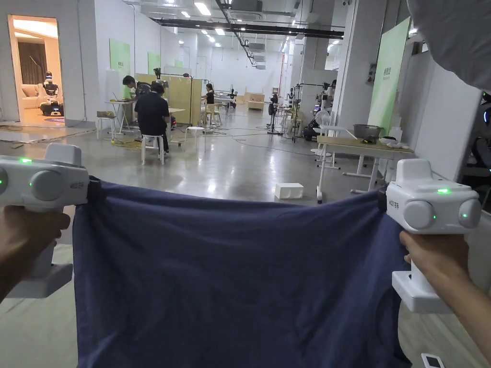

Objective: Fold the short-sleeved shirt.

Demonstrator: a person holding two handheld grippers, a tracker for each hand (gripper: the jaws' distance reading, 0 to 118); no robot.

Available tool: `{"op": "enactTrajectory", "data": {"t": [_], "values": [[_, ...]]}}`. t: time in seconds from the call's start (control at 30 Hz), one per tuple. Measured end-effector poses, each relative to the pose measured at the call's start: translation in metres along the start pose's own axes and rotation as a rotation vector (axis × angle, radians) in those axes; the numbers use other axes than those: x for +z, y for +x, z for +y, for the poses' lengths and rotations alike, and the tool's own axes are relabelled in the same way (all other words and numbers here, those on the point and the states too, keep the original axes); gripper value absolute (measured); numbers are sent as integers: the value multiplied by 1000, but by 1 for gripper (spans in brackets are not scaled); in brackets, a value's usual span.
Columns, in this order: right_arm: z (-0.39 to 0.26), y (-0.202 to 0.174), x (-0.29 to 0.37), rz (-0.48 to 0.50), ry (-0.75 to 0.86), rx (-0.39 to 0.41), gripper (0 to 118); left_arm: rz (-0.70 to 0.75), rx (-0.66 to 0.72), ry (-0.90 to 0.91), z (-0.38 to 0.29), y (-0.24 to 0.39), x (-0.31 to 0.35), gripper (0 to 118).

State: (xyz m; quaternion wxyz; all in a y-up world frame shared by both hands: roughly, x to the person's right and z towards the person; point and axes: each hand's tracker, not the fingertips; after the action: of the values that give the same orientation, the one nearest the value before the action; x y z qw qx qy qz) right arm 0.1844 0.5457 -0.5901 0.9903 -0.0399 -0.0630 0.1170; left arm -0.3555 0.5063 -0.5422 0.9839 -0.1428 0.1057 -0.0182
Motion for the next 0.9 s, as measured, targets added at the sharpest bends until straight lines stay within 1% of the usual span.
{"op": "enactTrajectory", "data": {"t": [0.03, 0.07, 0.1, 0.17, 0.2, 0.23, 0.3, 0.37, 0.43, 0.47, 0.57, 0.6, 0.7, 0.73, 0.83, 0.9], "values": [[7, -1, -8, -8, 17, -2, 2, 9, 1, 3, 0, 0, 0, 6], [15, -2, -16, -11, 22, 5, 2, 7, 11, 6, 27, 15, 0, 6], [21, -2, -24, -7, 26, -9, 2, 19, 9, 19, 31, 18, 0, 6], [34, -5, -38, -15, 44, -13, 2, 33, 10, 30, 30, 20, 1, 6], [40, -7, -45, -28, 51, 3, 2, 30, 10, 39, 67, 28, -25, 6], [45, -9, -52, -31, 55, 9, 2, 33, 4, 40, 78, 32, -33, 6], [55, -12, -57, -44, 83, 7, 2, 40, -2, 44, 89, 37, -44, 6], [62, -12, -66, -57, 101, 9, 2, 45, -10, 49, 98, 16, -89, 6], [67, -12, -70, -75, 130, 17, 2, 44, -8, 60, 104, 15, -103, 6], [69, -11, -73, -71, 118, 9, 2, 50, -13, 58, 107, 18, -104, 6], [71, -10, -78, -81, 137, 15, 2, 57, -11, 81, 112, 17, -118, 6], [70, -9, -79, -80, 143, 12, 2, 61, -22, 95, 112, 26, -108, 6], [64, -8, -88, -92, 150, 21, 2, 57, -19, 99, 105, 32, -105, 6], [61, -7, -85, -85, 147, 16, 2, 58, -31, 97, 102, 35, -102, 6], [47, -9, -73, -85, 138, 37, 2, 52, -44, 90, 85, 36, -93, 6], [35, -6, -61, -81, 121, 27, 2, 42, -41, 82, 73, 33, -85, 6]]}}
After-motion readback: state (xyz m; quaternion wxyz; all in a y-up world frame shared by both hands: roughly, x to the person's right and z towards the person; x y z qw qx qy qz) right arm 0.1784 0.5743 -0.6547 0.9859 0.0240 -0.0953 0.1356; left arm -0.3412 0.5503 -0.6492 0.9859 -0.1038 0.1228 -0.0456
